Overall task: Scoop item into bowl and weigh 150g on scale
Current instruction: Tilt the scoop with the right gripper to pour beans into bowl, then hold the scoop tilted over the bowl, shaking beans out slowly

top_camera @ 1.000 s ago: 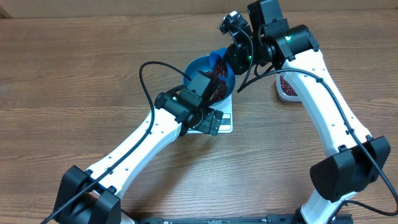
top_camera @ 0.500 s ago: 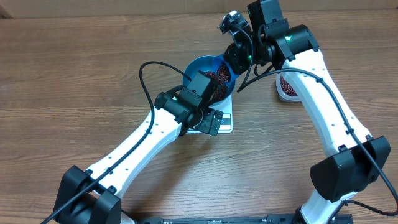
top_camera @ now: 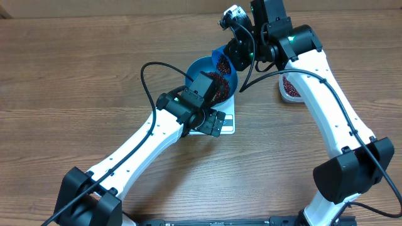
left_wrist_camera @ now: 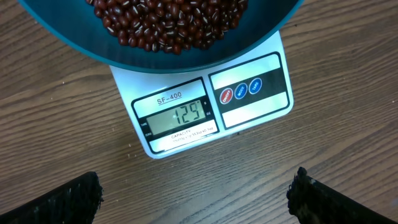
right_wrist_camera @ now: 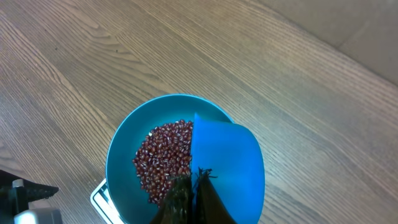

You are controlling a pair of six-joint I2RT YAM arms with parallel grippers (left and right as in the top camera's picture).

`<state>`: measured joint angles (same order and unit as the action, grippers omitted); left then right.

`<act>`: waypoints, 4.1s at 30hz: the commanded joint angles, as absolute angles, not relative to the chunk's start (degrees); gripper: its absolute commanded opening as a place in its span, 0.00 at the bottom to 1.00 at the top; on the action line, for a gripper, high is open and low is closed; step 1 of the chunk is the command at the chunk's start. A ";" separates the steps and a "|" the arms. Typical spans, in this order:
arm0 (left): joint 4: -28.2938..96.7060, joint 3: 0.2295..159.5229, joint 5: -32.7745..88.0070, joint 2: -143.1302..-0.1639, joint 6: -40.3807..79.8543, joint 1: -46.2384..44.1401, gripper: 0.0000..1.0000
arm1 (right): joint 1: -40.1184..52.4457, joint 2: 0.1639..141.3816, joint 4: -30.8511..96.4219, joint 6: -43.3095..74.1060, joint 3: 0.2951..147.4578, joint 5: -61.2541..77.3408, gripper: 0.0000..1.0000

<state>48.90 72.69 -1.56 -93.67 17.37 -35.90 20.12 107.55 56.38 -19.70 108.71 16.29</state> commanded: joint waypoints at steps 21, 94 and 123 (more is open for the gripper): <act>49.04 72.90 -2.07 -93.45 16.08 -35.92 0.99 | 20.95 106.91 55.72 -26.72 112.60 16.95 0.04; 49.04 72.90 -2.07 -93.45 16.08 -35.92 1.00 | 20.88 106.94 55.94 -24.25 112.46 16.53 0.04; 49.04 72.90 -2.07 -93.45 16.08 -35.92 1.00 | 20.18 106.96 56.88 -24.58 112.46 17.21 0.04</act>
<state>48.90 72.69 -1.54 -93.67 17.37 -35.90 20.60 107.55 57.04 -24.47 110.69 15.77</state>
